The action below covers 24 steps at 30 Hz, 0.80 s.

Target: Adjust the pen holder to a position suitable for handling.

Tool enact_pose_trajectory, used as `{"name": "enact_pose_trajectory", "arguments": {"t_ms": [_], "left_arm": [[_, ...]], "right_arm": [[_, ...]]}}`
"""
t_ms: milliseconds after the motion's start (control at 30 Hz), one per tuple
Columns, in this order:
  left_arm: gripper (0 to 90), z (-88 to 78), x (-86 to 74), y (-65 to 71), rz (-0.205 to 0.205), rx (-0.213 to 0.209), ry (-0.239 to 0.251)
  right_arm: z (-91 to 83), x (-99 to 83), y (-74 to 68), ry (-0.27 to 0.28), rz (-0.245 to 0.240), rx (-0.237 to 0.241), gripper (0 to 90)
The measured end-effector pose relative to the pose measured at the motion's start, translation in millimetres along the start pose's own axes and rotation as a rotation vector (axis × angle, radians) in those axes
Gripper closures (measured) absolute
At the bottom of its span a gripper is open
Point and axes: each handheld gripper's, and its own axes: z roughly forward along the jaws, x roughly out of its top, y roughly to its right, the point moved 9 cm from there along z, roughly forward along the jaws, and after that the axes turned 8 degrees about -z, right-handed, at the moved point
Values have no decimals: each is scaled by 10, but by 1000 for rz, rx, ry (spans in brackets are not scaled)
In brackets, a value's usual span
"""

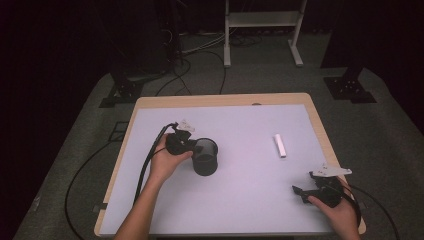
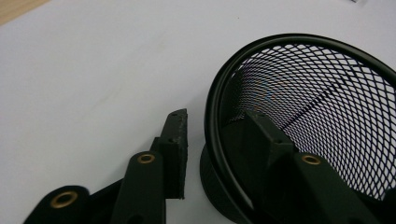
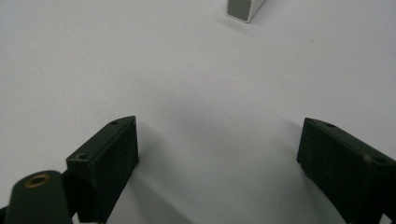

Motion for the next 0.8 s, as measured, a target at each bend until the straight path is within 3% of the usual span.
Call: {"name": "enact_pose_trajectory", "arguments": {"t_ms": [333, 467, 600, 800], "left_arm": [[783, 28, 15, 27, 7, 19, -15], [787, 17, 22, 52, 11, 15, -11], [807, -24, 34, 100, 5, -19, -7], [822, -92, 53, 132, 28, -3, 5]], "right_arm": [[0, 0, 0, 0, 0, 0, 116], [0, 0, 0, 0, 0, 0, 115], [0, 0, 0, 0, 0, 0, 116], [0, 0, 0, 0, -1, 0, 116]]}}
